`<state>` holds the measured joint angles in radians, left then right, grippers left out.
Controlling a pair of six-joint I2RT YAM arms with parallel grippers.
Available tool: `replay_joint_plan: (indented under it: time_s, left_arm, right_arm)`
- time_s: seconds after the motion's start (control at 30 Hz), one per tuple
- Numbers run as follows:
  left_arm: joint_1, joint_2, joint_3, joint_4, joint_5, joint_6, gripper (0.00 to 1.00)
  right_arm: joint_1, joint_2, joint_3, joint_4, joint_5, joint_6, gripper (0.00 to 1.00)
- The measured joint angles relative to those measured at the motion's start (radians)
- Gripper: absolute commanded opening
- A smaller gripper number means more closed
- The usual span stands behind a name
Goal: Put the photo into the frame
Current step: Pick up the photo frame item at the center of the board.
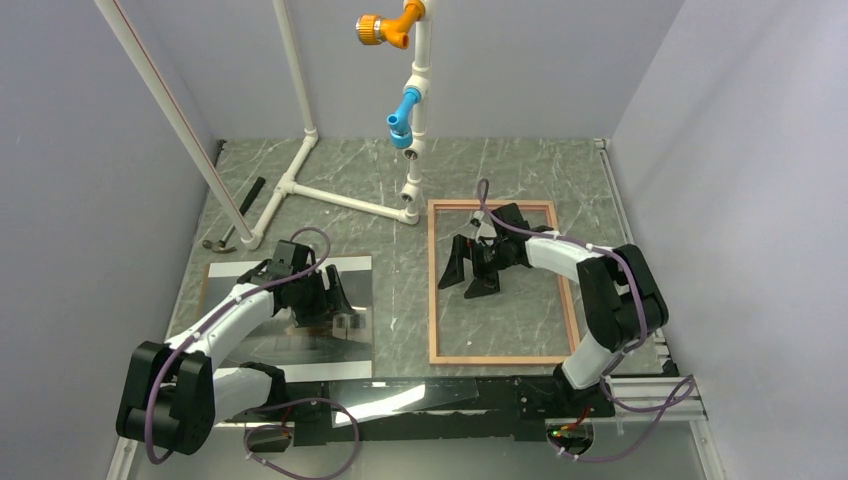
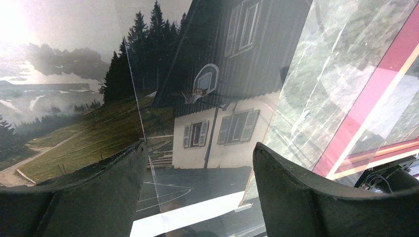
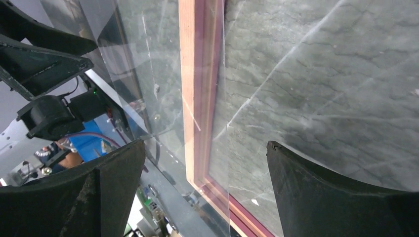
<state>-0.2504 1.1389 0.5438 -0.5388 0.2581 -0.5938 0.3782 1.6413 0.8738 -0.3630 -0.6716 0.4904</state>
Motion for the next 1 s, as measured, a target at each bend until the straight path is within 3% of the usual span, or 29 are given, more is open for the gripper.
replay_joint_plan:
  time_s: [0.3,0.6,0.87,1.0]
  left_arm:
    - [-0.001,0.000,-0.013,0.002,0.017,0.007,0.80]
    - [-0.013,0.011,-0.013,0.006,0.019,0.007,0.79]
    - [-0.013,0.018,-0.013,0.014,0.031,0.007,0.79]
    - [-0.019,0.017,-0.013,0.017,0.033,0.007,0.79]
  right_arm:
    - [0.002,0.085,-0.027,0.110,-0.151,0.017,0.80]
    - [0.002,0.123,-0.083,0.278,-0.285,0.106,0.50]
    - [0.016,0.127,-0.098,0.358,-0.342,0.174,0.36]
    - [0.049,0.141,-0.087,0.354,-0.349,0.175,0.16]
